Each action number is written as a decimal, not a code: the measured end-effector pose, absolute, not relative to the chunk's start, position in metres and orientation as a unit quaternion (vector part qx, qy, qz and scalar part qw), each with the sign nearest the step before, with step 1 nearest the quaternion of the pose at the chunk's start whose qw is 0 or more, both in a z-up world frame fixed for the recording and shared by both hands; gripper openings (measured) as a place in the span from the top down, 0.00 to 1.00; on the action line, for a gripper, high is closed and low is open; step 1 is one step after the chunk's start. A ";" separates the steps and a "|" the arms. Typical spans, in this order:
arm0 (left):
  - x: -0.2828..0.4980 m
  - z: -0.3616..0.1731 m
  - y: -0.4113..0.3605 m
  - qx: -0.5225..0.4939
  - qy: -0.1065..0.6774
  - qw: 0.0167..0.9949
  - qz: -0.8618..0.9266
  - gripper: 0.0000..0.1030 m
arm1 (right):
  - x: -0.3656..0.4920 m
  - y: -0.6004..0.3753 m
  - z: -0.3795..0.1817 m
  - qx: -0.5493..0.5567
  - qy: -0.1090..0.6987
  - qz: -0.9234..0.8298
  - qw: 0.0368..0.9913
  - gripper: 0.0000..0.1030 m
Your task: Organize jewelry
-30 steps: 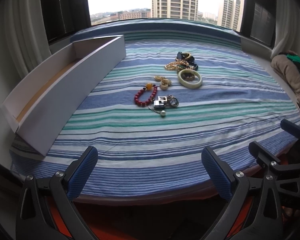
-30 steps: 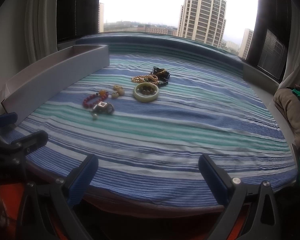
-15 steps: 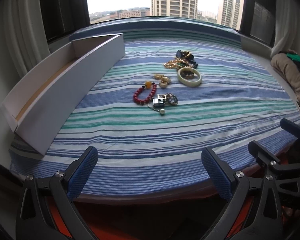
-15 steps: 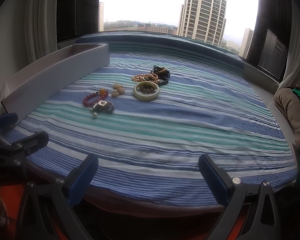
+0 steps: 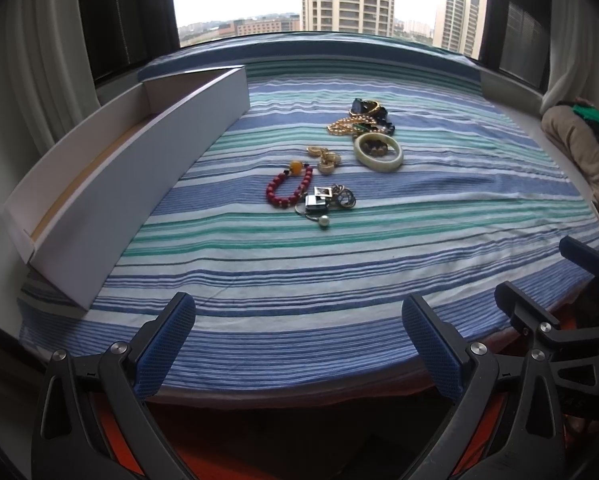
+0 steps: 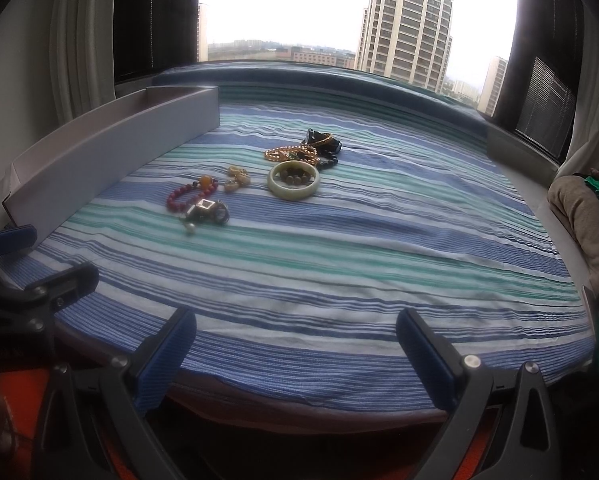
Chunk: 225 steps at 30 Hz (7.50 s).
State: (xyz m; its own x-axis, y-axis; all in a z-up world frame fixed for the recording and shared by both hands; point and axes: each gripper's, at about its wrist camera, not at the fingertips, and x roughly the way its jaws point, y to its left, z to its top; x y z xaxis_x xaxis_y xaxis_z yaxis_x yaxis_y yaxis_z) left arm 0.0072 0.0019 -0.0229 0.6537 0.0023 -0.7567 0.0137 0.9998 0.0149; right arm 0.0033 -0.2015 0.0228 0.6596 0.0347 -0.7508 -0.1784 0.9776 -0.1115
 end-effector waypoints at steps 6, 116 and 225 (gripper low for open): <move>0.007 -0.024 0.002 0.011 0.416 0.909 -0.002 0.00 | 0.003 -0.201 0.023 -0.088 0.408 0.059 0.907 0.01; 0.140 -0.015 0.286 -0.108 0.483 0.849 0.186 0.91 | 0.268 0.166 0.056 -0.103 0.438 0.437 0.779 0.87; 0.080 -0.100 0.042 -0.010 0.515 0.857 0.004 0.00 | 0.068 -0.272 -0.057 -0.031 0.490 0.017 0.871 0.11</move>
